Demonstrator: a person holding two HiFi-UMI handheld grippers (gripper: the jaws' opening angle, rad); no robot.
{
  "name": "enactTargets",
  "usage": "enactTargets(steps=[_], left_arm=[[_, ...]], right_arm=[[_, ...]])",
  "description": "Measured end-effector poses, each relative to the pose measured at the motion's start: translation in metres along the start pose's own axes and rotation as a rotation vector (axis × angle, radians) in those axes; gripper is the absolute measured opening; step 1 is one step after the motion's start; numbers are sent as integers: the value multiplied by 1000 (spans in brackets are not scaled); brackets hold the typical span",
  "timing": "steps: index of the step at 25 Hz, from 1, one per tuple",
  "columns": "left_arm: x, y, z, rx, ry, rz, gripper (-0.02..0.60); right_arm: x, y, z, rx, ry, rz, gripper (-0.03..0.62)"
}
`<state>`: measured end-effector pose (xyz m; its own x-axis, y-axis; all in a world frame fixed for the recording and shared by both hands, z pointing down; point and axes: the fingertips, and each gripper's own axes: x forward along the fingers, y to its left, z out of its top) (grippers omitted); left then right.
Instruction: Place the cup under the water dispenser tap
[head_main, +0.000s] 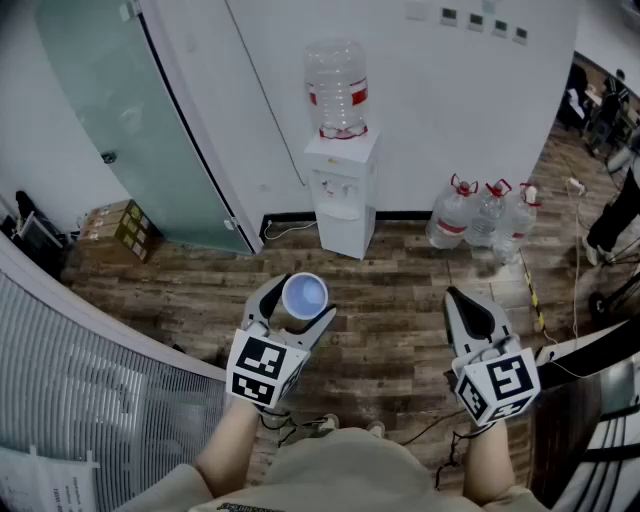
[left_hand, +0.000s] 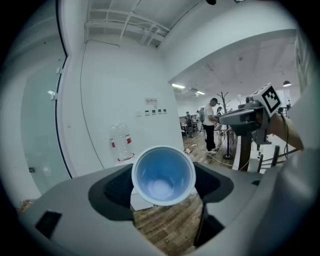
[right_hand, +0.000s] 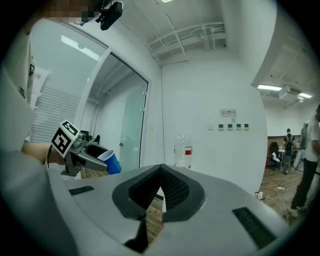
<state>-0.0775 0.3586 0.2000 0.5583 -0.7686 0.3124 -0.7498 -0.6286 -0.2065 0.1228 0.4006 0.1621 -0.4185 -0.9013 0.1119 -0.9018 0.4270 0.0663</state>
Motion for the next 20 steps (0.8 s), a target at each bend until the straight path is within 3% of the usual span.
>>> enactTargets(steps=[20], left_arm=[[23,-49,-5,-1,56,66,368]], right_arm=[[-27,-41,-48,36,51,81,6]])
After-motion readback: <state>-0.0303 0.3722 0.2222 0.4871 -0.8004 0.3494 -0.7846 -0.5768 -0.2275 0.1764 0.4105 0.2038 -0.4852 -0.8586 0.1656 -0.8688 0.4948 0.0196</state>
